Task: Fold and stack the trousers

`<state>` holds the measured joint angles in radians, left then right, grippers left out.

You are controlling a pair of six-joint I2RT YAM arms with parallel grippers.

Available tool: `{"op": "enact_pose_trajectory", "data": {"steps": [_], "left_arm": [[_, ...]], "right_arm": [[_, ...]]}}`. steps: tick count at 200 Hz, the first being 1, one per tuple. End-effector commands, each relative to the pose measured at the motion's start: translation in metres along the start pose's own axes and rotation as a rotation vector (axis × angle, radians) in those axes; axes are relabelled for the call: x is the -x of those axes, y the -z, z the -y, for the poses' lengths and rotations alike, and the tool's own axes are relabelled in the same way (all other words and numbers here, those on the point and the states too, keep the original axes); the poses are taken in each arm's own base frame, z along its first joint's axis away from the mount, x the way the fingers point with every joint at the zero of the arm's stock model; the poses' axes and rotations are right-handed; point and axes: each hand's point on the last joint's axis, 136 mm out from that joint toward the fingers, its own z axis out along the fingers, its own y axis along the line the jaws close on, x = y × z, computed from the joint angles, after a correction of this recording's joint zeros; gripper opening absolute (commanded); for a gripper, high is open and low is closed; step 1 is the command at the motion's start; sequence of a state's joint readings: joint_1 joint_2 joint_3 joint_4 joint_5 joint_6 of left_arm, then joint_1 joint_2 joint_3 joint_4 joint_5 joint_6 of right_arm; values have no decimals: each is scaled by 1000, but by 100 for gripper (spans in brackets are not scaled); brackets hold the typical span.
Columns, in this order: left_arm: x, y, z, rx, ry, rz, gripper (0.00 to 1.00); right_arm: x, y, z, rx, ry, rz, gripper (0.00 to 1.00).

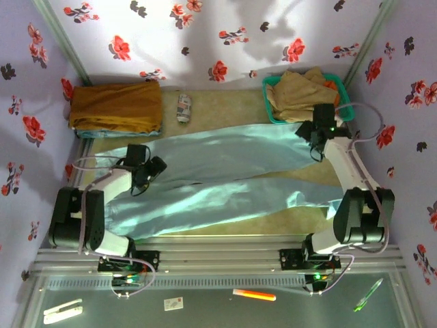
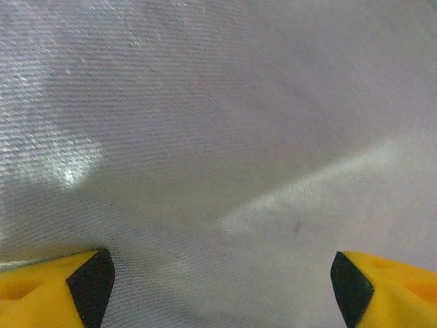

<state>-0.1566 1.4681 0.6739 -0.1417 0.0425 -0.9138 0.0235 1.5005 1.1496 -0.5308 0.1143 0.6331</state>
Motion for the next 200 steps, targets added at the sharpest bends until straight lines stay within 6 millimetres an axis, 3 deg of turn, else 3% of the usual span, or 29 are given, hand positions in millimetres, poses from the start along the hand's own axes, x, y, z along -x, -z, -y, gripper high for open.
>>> {"op": "enact_pose_trajectory", "data": {"steps": [1, 16, 31, 44, 61, 87, 107, 122, 156, 177, 200], "left_arm": [[5, -21, -28, 74, 85, -7, 85], [7, -27, -26, 37, 140, -25, 84], [10, -32, -19, 5, 145, -33, 83], [14, -35, -15, 8, 124, -33, 82], [22, -38, -12, 11, 111, -33, 82], [39, -34, -8, 5, 110, -7, 82], [50, -26, -12, 1, 122, 15, 81], [51, -19, -17, 5, 124, 23, 81], [35, -5, -31, -4, 128, 35, 80], [28, 1, -36, -21, 135, 46, 80], [23, 6, -27, -62, 121, 23, 79]], "right_arm": [[-32, -37, -44, 168, 26, -103, 69], [-53, -62, -45, 125, 58, -170, 32], [-70, -83, -39, 61, 82, -233, 0], [-80, -98, -26, -19, 81, -274, 0], [-88, -102, -6, -115, 76, -290, 0], [-112, -91, 17, -152, 41, -343, 0], [-136, -76, 20, -100, 5, -405, 0], [-144, -62, 22, -78, -13, -420, 0], [-135, -46, 6, -17, -28, -421, 0], [-112, -45, 4, -52, 22, -406, 0], [-84, -32, 8, -83, 36, -323, 1]]}}
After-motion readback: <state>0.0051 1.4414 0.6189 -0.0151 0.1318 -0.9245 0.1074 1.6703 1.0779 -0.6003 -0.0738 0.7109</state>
